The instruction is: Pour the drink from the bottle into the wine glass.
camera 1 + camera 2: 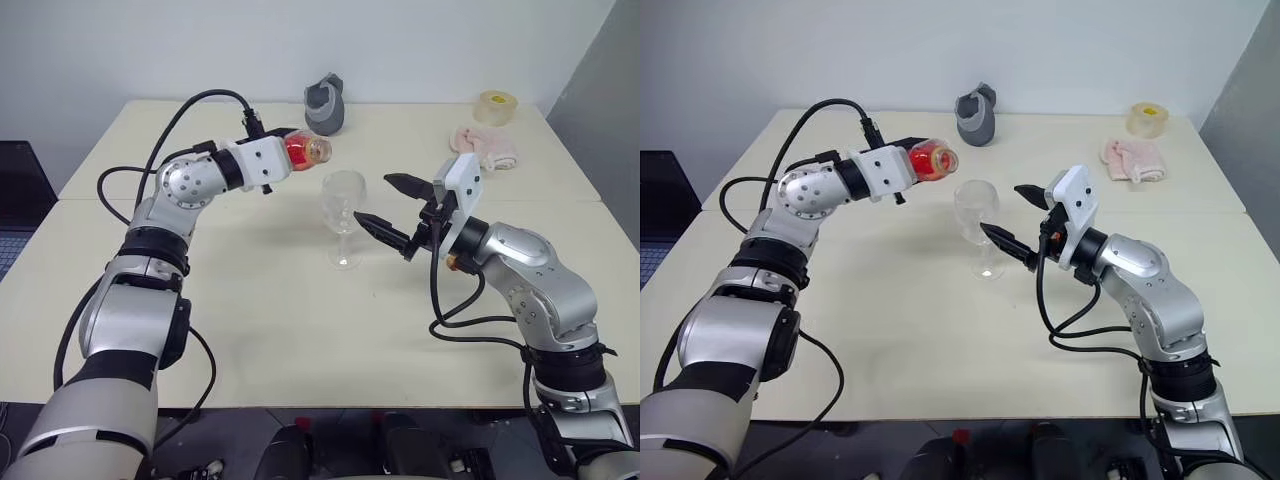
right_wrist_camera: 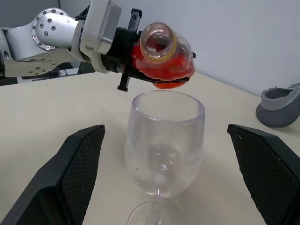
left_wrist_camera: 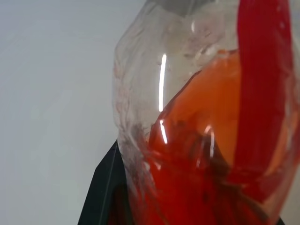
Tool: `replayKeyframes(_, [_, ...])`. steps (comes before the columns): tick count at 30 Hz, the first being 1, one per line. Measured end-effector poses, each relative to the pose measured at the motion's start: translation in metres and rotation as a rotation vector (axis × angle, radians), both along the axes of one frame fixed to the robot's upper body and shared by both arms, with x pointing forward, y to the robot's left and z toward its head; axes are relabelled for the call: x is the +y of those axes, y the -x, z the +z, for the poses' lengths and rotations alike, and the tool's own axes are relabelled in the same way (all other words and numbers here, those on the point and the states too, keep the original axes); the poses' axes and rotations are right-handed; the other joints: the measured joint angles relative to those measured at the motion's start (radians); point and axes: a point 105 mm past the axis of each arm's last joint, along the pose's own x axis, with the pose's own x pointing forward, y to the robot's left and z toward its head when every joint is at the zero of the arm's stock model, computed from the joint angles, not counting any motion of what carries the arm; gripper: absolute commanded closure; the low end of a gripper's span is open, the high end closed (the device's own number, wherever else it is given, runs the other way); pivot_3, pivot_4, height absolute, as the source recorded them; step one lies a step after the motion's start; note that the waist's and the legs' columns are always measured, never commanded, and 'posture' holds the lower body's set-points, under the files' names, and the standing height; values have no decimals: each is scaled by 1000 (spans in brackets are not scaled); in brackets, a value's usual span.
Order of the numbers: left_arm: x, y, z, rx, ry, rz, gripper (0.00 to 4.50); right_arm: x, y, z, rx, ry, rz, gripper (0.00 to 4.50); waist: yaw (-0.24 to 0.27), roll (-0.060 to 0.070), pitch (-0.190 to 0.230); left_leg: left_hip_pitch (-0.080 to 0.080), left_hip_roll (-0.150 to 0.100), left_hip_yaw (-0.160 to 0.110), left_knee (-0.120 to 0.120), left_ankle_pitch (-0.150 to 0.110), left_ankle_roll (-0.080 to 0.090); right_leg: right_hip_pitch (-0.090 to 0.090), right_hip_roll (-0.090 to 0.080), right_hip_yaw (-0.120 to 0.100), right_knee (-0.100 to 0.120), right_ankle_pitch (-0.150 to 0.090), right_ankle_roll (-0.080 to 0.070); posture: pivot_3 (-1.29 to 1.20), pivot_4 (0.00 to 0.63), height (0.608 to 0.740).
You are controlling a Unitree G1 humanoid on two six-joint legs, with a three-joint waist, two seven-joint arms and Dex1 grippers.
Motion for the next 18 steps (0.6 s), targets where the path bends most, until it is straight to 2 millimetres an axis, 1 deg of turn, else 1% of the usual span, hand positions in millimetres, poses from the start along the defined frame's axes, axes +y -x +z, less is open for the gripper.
replayKeyframes(4, [5, 0, 1, -25, -39, 15, 3241, 0, 0, 0, 0, 0, -1, 0, 0, 0, 0, 0, 0, 0, 0, 0, 0, 0, 0, 0, 0, 0, 0, 0, 150, 740])
replayKeyframes(9, [5, 0, 8, -65, -77, 20, 3241, 1, 0, -2, 5, -3, 1, 0, 0, 0, 0, 0, -1, 0, 0, 0, 0, 0, 0, 0, 0, 0, 0, 0, 150, 740])
replayKeyframes(15, [0, -1, 7, -83, -127, 11, 3241, 2, 1, -2, 6, -6, 4, 0, 0, 0, 0, -1, -1, 0, 0, 0, 0, 0, -1, 0, 0, 0, 0, 0, 150, 740])
replayKeyframes(18, [-2, -2, 12, -100, -140, 14, 3241, 1, 2, -4, 9, -6, 4, 0, 0, 0, 0, -1, -1, 0, 0, 0, 1, 0, -1, 0, 0, 0, 0, 0, 150, 740])
